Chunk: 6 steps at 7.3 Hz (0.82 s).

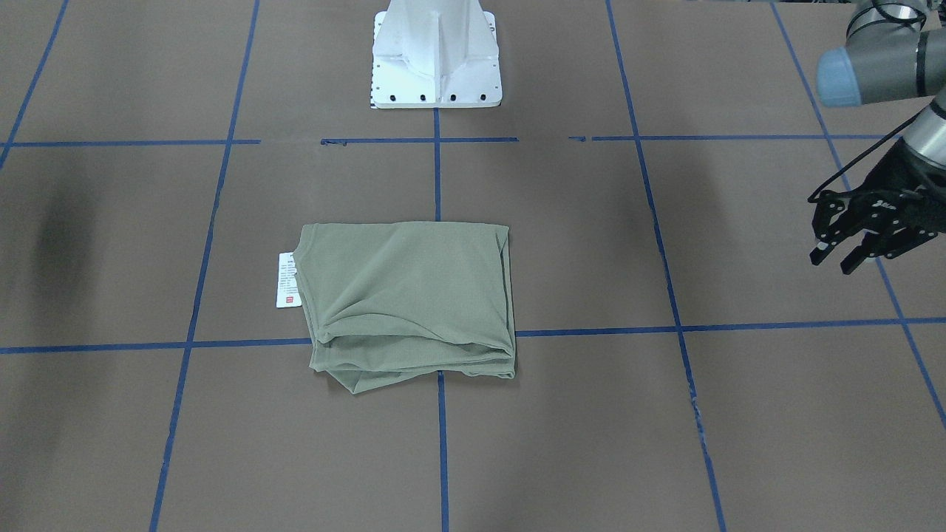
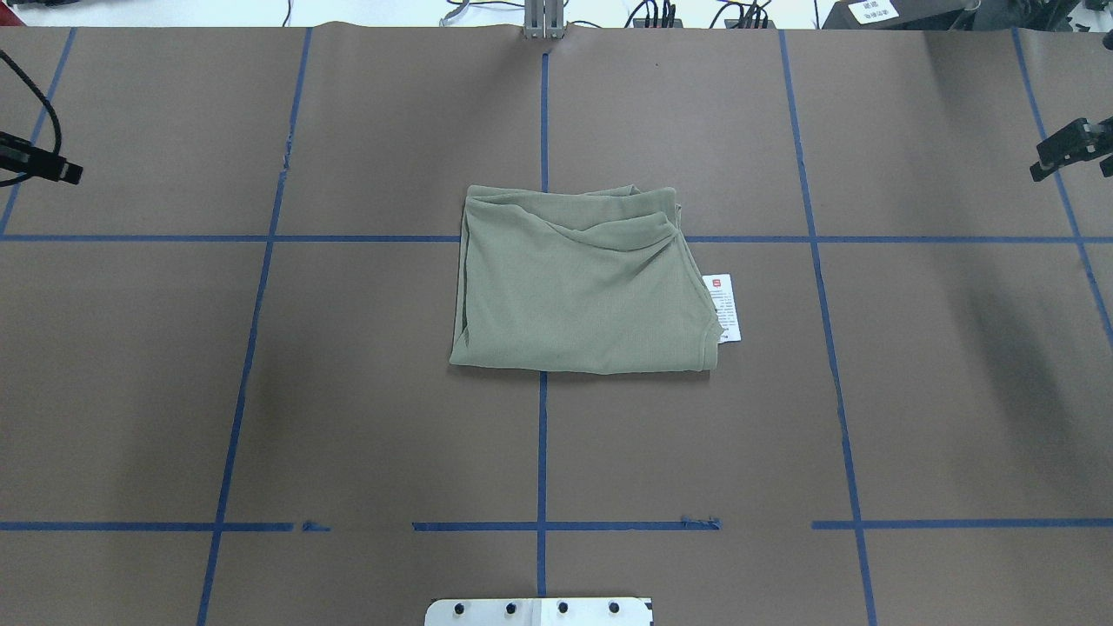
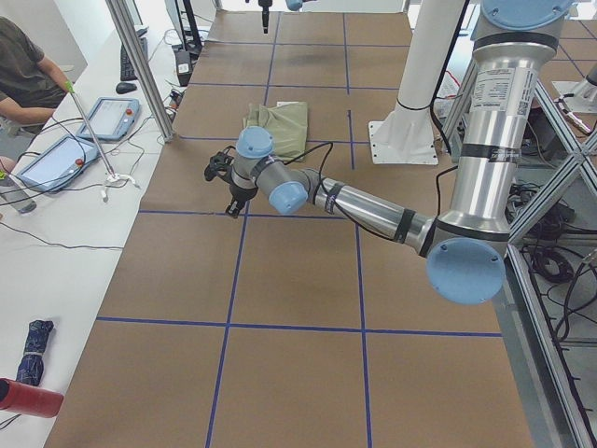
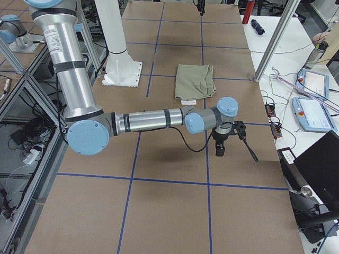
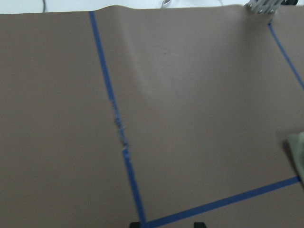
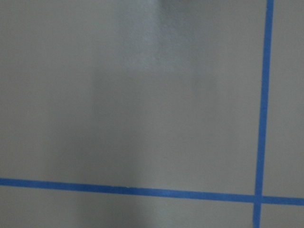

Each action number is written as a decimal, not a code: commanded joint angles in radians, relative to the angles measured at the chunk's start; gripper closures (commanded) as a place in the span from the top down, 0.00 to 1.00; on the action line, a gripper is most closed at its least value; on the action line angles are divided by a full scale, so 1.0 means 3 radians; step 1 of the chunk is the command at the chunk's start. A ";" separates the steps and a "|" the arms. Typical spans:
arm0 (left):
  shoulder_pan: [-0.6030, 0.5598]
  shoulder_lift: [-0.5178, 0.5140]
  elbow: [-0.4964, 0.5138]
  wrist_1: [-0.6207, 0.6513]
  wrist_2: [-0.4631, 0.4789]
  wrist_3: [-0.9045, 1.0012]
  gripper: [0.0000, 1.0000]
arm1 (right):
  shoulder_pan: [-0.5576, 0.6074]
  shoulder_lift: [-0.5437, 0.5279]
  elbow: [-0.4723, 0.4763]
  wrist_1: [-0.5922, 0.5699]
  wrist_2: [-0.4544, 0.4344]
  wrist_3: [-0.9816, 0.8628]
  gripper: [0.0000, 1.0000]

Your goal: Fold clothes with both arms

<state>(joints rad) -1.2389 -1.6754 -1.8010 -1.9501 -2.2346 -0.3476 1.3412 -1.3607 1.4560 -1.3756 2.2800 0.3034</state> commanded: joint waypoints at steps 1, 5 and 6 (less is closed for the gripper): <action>-0.0480 0.0037 -0.0219 0.0984 -0.0119 0.0843 0.50 | 0.0156 -0.0204 0.0015 -0.0011 0.0008 -0.0127 1.00; -0.0901 0.0072 0.0264 0.1234 -0.0338 0.1341 0.65 | 0.0412 -0.0373 0.0147 -0.0062 0.0151 -0.0127 1.00; -0.1048 0.0017 0.0509 0.1173 -0.0349 0.1576 0.67 | 0.0478 -0.0363 0.0198 -0.0209 0.0152 -0.0132 1.00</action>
<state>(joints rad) -1.5050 -1.6611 -1.7306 -1.5864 -2.3198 0.0428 1.4574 -1.4635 1.4933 -1.4002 2.3142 0.2651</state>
